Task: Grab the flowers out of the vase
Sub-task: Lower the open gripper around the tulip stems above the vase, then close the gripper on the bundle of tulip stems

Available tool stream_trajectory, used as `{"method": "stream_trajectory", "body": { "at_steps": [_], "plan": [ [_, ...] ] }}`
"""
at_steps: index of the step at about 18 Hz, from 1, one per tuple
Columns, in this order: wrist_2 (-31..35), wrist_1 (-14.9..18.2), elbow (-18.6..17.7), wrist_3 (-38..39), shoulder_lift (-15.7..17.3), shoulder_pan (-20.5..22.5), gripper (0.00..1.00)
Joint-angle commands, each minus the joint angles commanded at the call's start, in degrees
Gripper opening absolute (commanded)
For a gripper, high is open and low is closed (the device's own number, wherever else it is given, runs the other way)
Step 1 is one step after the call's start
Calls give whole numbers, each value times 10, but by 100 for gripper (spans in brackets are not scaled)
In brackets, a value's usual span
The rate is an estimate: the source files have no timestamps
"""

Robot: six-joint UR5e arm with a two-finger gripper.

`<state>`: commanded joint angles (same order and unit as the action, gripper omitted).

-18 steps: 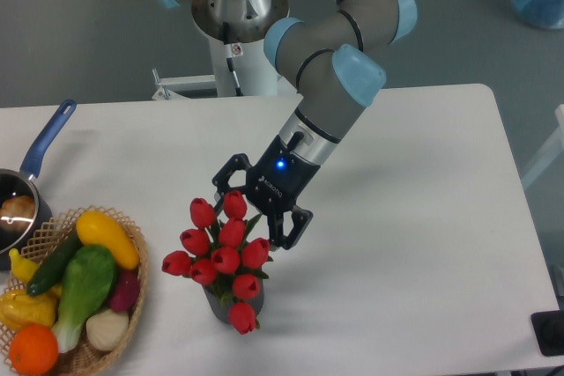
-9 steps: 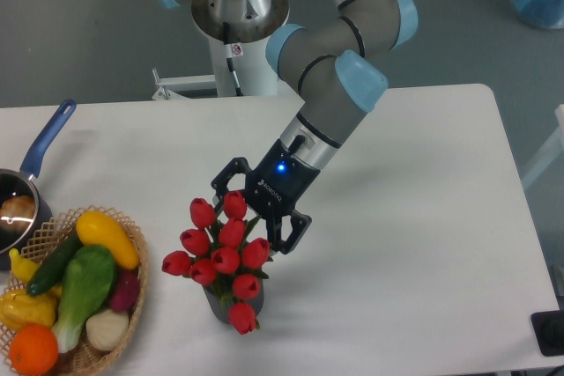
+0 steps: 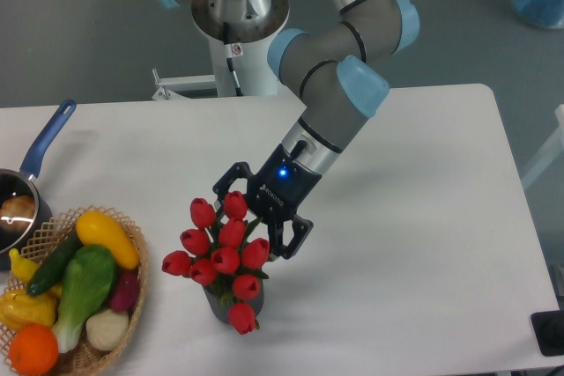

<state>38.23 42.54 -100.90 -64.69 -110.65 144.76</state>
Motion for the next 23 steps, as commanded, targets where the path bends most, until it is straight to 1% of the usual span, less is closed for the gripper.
{"method": "stream_trajectory", "body": {
  "at_steps": [10, 17, 23],
  "plan": [
    [0, -4, 0, -1, -4, -1, 100],
    [-1, -14, 16, -1, -16, -8, 100],
    [-2, -15, 16, -3, -20, -14, 100]
  ]
}}
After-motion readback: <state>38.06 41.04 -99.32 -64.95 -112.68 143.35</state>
